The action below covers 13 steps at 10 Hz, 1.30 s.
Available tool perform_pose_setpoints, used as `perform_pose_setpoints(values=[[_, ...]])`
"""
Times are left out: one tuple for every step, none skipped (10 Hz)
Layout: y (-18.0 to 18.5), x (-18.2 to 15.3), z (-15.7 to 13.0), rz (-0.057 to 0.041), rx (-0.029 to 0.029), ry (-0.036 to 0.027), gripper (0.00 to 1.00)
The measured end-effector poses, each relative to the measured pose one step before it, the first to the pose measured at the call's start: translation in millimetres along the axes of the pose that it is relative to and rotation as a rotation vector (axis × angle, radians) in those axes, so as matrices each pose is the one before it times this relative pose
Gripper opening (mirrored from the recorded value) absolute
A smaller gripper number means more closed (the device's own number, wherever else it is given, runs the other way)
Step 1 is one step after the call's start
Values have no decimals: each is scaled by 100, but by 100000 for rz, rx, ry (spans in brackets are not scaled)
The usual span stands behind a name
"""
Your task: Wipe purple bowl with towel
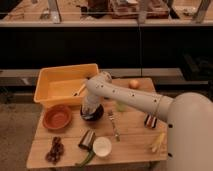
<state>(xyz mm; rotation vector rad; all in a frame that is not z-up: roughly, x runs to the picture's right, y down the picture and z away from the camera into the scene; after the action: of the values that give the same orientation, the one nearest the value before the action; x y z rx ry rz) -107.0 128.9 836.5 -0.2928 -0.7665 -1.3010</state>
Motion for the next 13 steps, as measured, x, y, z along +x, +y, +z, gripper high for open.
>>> perform_pose_setpoints(values=[[150,-509,151,-1611,152,-766,0],[420,-540,358,-1647,-24,-927,0],[821,-334,223,-581,-509,-547,0],[1024,-68,140,300,-811,-362,0],[668,141,-2,633,-690,196,0],[957,403,150,933,-1881,215,0],[485,450,112,1073,-1276,444,0],[418,541,27,1868,-1100,782,0],[578,1048,-134,2332,-1360,1361,0],[316,1413,-53,2056,-1986,1580,0],[-229,971,41,909,-1494,1195,0],[18,607,-3,1499,-1483,1211,0],[4,212,-75,325,-627,478,0]])
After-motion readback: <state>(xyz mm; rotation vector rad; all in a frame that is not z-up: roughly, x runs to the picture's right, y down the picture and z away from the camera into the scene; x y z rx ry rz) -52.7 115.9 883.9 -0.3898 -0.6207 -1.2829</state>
